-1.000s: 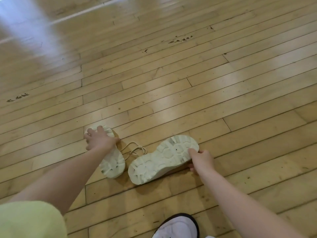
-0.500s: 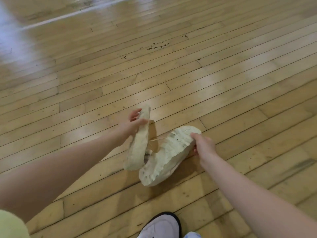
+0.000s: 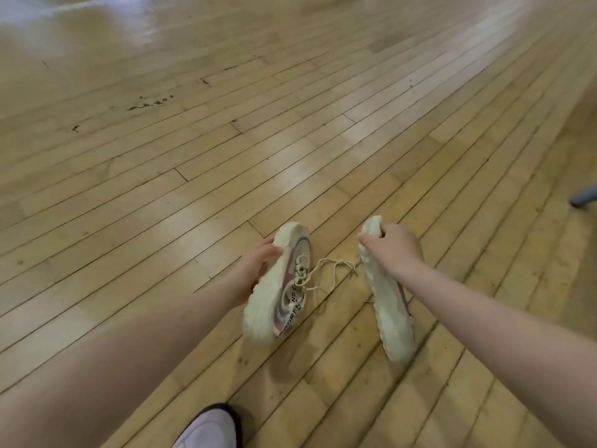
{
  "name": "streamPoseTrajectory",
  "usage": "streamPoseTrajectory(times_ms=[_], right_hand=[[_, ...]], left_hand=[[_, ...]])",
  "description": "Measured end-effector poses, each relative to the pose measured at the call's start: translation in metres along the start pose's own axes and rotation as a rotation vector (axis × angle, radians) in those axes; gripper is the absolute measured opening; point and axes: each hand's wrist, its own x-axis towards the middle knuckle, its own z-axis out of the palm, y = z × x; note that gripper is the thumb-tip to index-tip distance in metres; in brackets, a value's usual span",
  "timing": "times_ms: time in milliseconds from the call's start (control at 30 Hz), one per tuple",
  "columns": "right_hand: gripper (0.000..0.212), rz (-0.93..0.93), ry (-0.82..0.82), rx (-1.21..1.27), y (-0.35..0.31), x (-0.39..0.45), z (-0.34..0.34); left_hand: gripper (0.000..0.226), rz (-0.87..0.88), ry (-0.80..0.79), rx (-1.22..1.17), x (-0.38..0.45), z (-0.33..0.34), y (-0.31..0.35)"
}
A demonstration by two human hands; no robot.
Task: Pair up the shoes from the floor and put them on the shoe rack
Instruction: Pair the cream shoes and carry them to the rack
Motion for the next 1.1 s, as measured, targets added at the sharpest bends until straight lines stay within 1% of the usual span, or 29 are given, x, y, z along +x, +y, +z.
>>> streamPoseTrajectory(times_ms=[33,100,200,267,333,433,500,533,600,667,733,800,867,967,1033,1100], right_hand=[[0.033,0.022,0.008,0.044,0.002,0.002,0.005],[0.035,0.039,-0.027,0.125,-0.002,0.007,0.013],[0.041,0.049,-0.12,0.249,-0.008,0.015,0.031],[0.044,0.05,-0.226,0.241,-0.007,0.013,0.042],[0.038,0.012,-0.271,0.243,0.0,0.009,0.051],[0.028,-0.012,-0.192,0.201,0.017,0.008,0.049],[0.03,0.003,-0.14,0.139,0.032,0.013,0.043],[0.031,0.02,-0.14,0.106,0.04,0.015,0.04],[0.035,0.075,-0.198,0.073,0.055,0.019,0.035],[0.038,0.127,-0.281,0.081,0.065,0.022,0.036],[0.033,0.139,-0.355,0.101,0.067,0.021,0.04],[0.03,0.137,-0.435,0.124,0.065,0.02,0.047],[0.032,0.128,-0.483,0.108,0.066,0.02,0.056],[0.045,0.138,-0.461,0.082,0.07,0.021,0.065],[0.044,0.165,-0.465,0.119,0.073,0.022,0.068],[0.043,0.206,-0.513,0.18,0.074,0.02,0.068]], left_hand=[[0.04,0.008,-0.036,-0.027,-0.004,0.002,-0.003],[0.045,0.003,-0.015,0.003,-0.012,-0.001,-0.006],[0.039,-0.013,0.145,0.034,-0.015,-0.018,-0.006],[0.035,-0.008,0.196,0.091,-0.013,-0.032,-0.011],[0.034,0.005,0.234,0.163,-0.015,-0.039,-0.015],[0.042,0.029,0.256,0.272,-0.012,-0.036,-0.022],[0.042,0.088,0.325,0.373,-0.013,-0.028,-0.023],[0.042,0.113,0.353,0.43,-0.011,-0.025,-0.024],[0.047,0.142,0.403,0.557,-0.006,-0.024,-0.025],[0.051,0.135,0.444,0.691,-0.003,-0.028,-0.022],[0.05,0.098,0.445,0.766,-0.001,-0.033,-0.018],[0.053,0.053,0.446,0.798,0.0,-0.032,-0.016],[0.054,-0.003,0.439,0.797,-0.002,-0.028,-0.018],[0.048,-0.054,0.407,0.767,-0.006,-0.024,-0.028],[0.042,-0.073,0.422,0.751,-0.008,-0.023,-0.031],[0.037,-0.092,0.444,0.736,-0.005,-0.023,-0.031]])
